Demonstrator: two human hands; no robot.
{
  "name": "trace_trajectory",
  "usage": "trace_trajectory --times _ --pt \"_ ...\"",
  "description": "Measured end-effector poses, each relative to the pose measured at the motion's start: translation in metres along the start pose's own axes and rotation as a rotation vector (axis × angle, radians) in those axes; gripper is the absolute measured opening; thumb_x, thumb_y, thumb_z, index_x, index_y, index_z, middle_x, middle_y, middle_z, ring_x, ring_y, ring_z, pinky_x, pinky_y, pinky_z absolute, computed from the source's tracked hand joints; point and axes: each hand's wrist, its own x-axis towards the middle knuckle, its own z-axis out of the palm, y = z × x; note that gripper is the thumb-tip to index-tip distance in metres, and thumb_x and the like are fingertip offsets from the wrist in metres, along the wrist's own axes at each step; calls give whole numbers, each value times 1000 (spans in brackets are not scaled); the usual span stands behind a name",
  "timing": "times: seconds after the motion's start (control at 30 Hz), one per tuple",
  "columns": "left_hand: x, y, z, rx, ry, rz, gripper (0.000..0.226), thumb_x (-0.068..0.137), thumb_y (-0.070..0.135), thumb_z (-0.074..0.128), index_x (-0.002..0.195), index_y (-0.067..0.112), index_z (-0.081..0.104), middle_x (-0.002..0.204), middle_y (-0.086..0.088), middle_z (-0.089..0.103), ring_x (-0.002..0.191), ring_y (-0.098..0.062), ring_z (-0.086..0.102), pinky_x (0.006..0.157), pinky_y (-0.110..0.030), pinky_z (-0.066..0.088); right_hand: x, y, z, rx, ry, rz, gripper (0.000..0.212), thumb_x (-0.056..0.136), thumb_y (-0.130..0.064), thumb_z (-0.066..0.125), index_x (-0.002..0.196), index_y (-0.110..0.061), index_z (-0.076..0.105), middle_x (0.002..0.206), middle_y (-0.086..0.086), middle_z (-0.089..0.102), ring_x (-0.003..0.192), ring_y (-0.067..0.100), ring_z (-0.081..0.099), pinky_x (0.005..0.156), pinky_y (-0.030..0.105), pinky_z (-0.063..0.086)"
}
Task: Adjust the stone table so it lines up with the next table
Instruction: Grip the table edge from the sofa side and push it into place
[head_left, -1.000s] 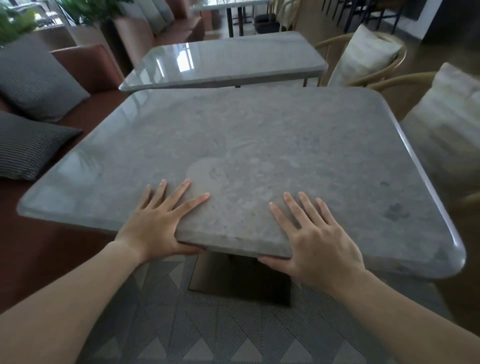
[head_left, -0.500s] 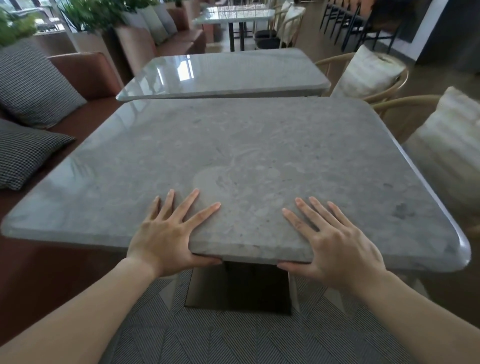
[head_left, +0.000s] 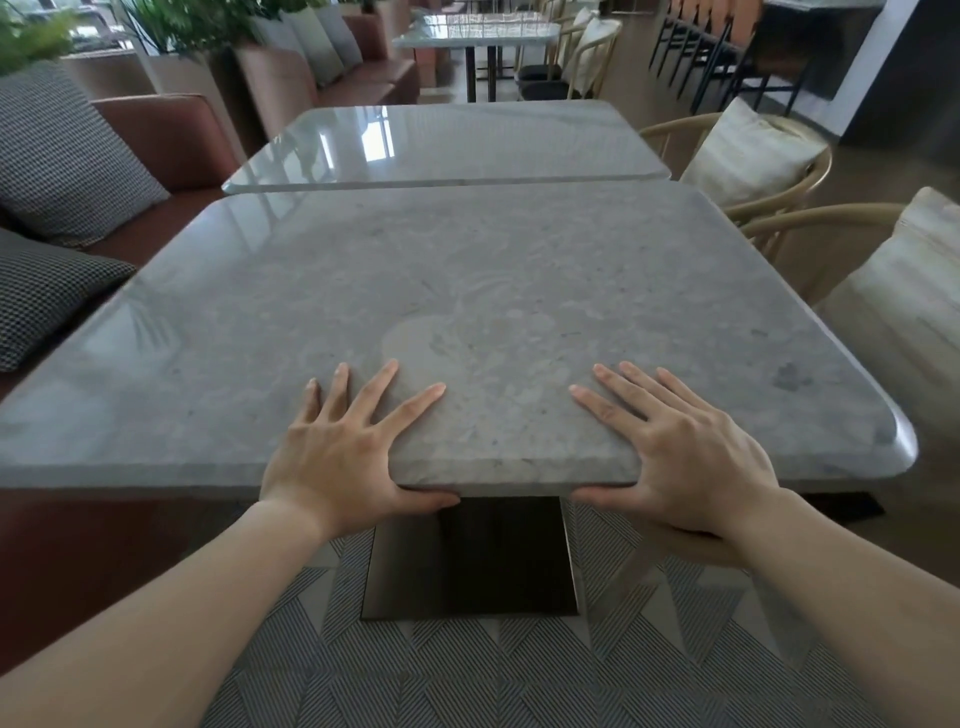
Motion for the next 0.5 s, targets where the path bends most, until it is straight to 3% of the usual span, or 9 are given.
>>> trace_trajectory --times 0.13,0.27,0.4,0.5 --pt "3 2 -1 -11 28 2 119 59 116 9 163 60 1 181 -2 19 164 -49 24 131 -69 22 5 5 1 13 8 -18 114 78 -102 25 170 -35 25 179 1 29 168 23 27 133 37 5" --pt "2 1 0 -16 36 -12 119 58 116 10 162 61 -2 181 0 16 165 -47 22 132 -67 20 4 5 2 34 22 -26 114 77 -100 25 170 -35 25 180 2 28 168 24 25 134 38 3" --pt "1 0 1 -18 28 -4 116 63 116 19 163 60 4 178 -2 27 161 -50 31 126 -72 29 5 7 4 38 35 -51 113 79 -100 26 170 -33 26 179 3 29 169 24 25 135 41 6" --pt "0 1 -6 -67 -49 -40 112 58 117 13 157 68 -8 181 3 14 166 -47 16 131 -70 18 5 6 2 57 26 -53 113 79 -102 22 171 -35 21 182 0 22 171 22 18 136 40 2"
